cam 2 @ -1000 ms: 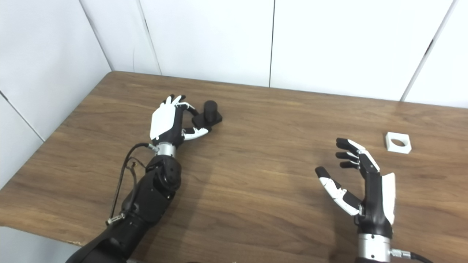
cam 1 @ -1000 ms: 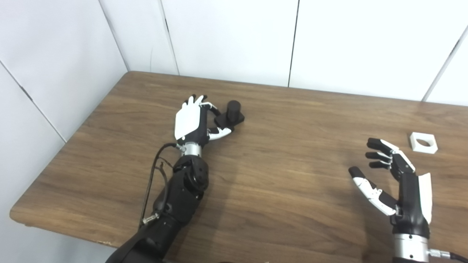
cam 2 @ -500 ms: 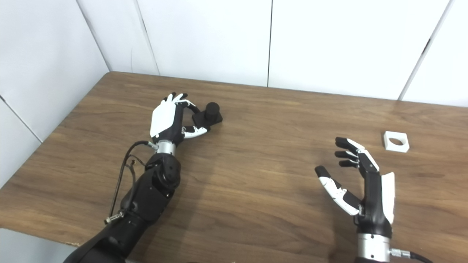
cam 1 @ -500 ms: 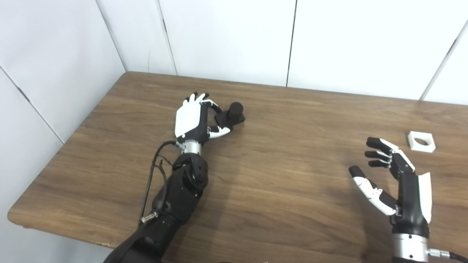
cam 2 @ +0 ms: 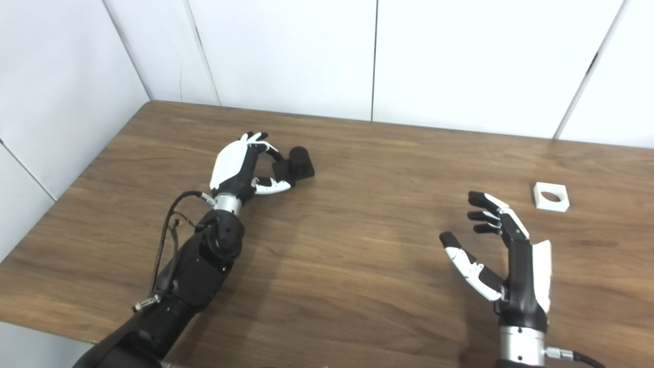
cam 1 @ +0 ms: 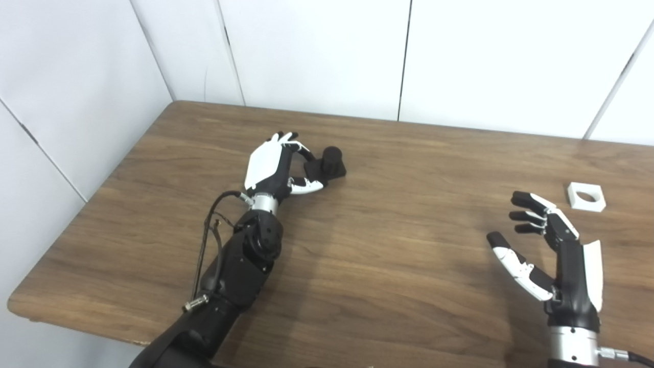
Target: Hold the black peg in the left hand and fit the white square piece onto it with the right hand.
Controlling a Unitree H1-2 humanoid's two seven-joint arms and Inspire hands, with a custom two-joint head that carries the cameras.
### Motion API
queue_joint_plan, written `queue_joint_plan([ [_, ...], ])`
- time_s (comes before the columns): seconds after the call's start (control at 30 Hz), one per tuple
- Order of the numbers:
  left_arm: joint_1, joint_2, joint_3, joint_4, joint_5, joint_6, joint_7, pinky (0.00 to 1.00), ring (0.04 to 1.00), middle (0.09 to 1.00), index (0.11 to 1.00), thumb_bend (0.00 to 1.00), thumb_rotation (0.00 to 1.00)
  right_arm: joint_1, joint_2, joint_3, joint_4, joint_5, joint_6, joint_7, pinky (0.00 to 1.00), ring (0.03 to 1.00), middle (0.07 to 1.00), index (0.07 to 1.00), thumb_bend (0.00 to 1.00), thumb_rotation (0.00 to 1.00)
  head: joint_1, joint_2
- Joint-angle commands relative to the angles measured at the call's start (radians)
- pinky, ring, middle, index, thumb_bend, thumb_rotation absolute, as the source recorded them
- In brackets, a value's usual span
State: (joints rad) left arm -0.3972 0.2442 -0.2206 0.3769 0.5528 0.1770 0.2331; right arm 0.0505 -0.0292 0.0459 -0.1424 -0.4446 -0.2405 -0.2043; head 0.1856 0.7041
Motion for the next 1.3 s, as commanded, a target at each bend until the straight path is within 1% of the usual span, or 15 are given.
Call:
queue_joint_plan([
  [0.0,0.029,-0.019,-0.066,0.002,0.005,-0.026,-0.088,0.99,0.992,0.922,0.487,0.52,0.09,0.031,-0.012,-0.008,-0.008,0.002,-0.010,-0.003,0.58,0.669,0.742,0.744,0.57,0.43,-0.002,0.001],
  [0.13,0.039,-0.025,-0.100,-0.002,-0.003,-0.050,-0.111,1.00,0.995,0.924,0.487,0.52,0.09,0.031,-0.013,-0.010,-0.015,0.008,0.002,0.005,0.59,0.677,0.746,0.746,0.57,0.43,-0.009,0.003],
  [0.2,0.046,-0.024,-0.118,-0.014,-0.015,-0.063,-0.134,1.00,0.999,0.929,0.488,0.52,0.09,0.032,-0.012,-0.011,-0.019,0.003,0.010,0.006,0.59,0.676,0.746,0.747,0.58,0.44,-0.009,0.003],
  [0.37,0.055,0.000,-0.164,-0.035,-0.063,-0.131,-0.220,1.00,1.000,0.968,0.491,0.52,0.09,0.031,-0.010,-0.010,-0.027,0.000,0.018,0.006,0.57,0.664,0.745,0.750,0.57,0.44,-0.009,0.003],
  [0.4,0.056,0.006,-0.174,-0.035,-0.072,-0.151,-0.237,1.00,1.000,0.972,0.491,0.52,0.09,0.031,-0.009,-0.010,-0.030,-0.001,0.023,0.007,0.56,0.663,0.745,0.750,0.58,0.45,-0.032,0.010],
  [0.5,0.057,0.028,-0.209,-0.046,-0.067,-0.196,-0.275,1.00,1.000,0.980,0.493,0.51,0.09,0.028,-0.006,-0.009,-0.039,-0.013,0.038,0.006,0.57,0.662,0.744,0.749,0.58,0.46,-0.054,0.014],
  [0.57,0.060,0.038,-0.228,-0.060,-0.059,-0.211,-0.288,1.00,1.000,0.980,0.493,0.51,0.09,0.027,-0.006,-0.009,-0.041,-0.015,0.042,0.006,0.58,0.665,0.744,0.749,0.59,0.46,-0.054,0.014],
  [0.6,0.062,0.044,-0.237,-0.067,-0.056,-0.218,-0.294,1.00,1.000,0.982,0.494,0.51,0.09,0.026,-0.005,-0.007,-0.043,-0.017,0.044,0.006,0.58,0.667,0.745,0.750,0.58,0.45,-0.075,0.016],
  [0.73,0.067,0.062,-0.269,-0.091,-0.048,-0.257,-0.311,1.00,1.000,0.977,0.494,0.51,0.09,0.025,-0.002,-0.004,-0.054,-0.021,0.057,0.006,0.58,0.671,0.749,0.752,0.57,0.44,-0.083,0.017],
  [0.8,0.071,0.074,-0.286,-0.108,-0.049,-0.281,-0.326,1.00,1.000,0.978,0.493,0.51,0.09,0.023,0.001,-0.004,-0.059,-0.023,0.062,0.005,0.58,0.670,0.750,0.752,0.57,0.44,-0.109,0.021],
  [0.9,0.077,0.084,-0.299,-0.127,-0.054,-0.306,-0.343,1.00,1.000,0.975,0.493,0.51,0.09,0.021,0.003,-0.005,-0.062,-0.022,0.067,0.003,0.59,0.669,0.749,0.751,0.56,0.44,-0.122,0.022],
  [1.1,0.092,0.102,-0.325,-0.185,-0.054,-0.315,-0.397,1.00,1.000,0.982,0.492,0.51,0.09,0.015,0.007,-0.014,-0.068,-0.016,0.066,-0.008,0.58,0.667,0.745,0.744,0.56,0.39,-0.133,0.026],
  [1.27,0.105,0.117,-0.348,-0.243,-0.021,-0.310,-0.431,1.00,1.000,0.981,0.493,0.51,0.09,0.014,0.006,-0.023,-0.077,-0.017,0.074,-0.008,0.57,0.658,0.740,0.742,0.56,0.43,-0.143,0.031],
])
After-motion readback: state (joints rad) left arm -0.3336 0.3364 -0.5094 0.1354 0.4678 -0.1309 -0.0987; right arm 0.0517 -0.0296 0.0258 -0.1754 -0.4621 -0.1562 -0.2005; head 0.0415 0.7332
